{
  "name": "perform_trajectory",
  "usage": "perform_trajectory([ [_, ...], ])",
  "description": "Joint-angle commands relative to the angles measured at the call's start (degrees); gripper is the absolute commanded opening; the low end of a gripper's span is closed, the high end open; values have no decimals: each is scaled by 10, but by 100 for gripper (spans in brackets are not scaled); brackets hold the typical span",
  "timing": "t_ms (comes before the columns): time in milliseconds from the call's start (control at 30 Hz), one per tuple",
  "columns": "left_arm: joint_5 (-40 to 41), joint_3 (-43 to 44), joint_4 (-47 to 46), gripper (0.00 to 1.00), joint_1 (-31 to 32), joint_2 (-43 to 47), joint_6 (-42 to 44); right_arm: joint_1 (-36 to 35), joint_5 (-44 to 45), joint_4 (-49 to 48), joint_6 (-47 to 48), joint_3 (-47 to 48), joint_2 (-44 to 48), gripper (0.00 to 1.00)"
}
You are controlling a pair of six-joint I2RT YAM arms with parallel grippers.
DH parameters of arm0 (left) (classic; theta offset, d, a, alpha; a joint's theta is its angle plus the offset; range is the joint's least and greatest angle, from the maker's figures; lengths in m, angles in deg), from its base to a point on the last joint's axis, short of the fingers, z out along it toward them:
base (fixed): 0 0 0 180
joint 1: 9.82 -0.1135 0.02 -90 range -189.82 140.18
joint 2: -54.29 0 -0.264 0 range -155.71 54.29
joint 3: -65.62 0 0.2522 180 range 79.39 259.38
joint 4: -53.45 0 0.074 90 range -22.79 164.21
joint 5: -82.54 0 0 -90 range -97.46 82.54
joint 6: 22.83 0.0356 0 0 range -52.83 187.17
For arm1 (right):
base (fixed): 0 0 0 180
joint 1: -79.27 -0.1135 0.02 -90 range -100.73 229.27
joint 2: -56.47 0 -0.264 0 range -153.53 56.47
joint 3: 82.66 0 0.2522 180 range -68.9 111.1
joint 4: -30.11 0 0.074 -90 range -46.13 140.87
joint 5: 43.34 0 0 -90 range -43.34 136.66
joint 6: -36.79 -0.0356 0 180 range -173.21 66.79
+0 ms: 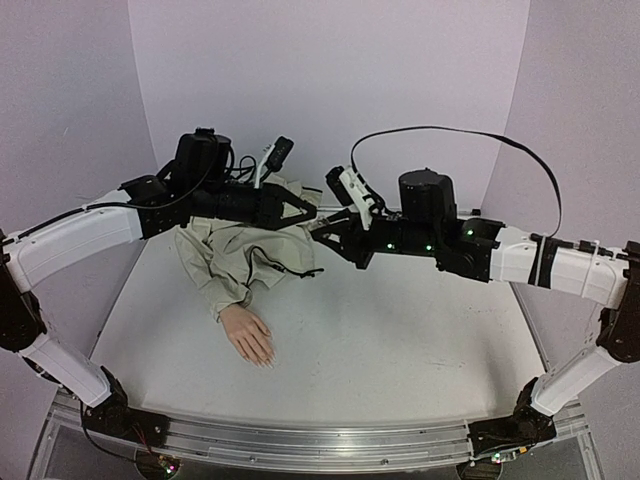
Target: Paint the nails
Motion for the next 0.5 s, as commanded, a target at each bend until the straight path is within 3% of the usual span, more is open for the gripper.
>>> perform_trajectory([
  [0, 22, 20, 7, 8, 4, 8, 15, -2, 68, -22, 5, -20, 27, 31],
  [67, 30, 17, 8, 7, 4, 5, 12, -2, 98, -13, 3, -34, 30, 48],
  [167, 50, 14, 14, 5, 4, -2, 14, -2, 153, 14, 3, -47, 29, 67],
  [400, 107, 15, 35, 3, 4, -61, 25, 0, 257, 50, -4, -87, 40, 95],
  [467, 128, 20, 35, 3, 5, -86, 23, 10, 274, 52, -12, -100, 48, 98],
])
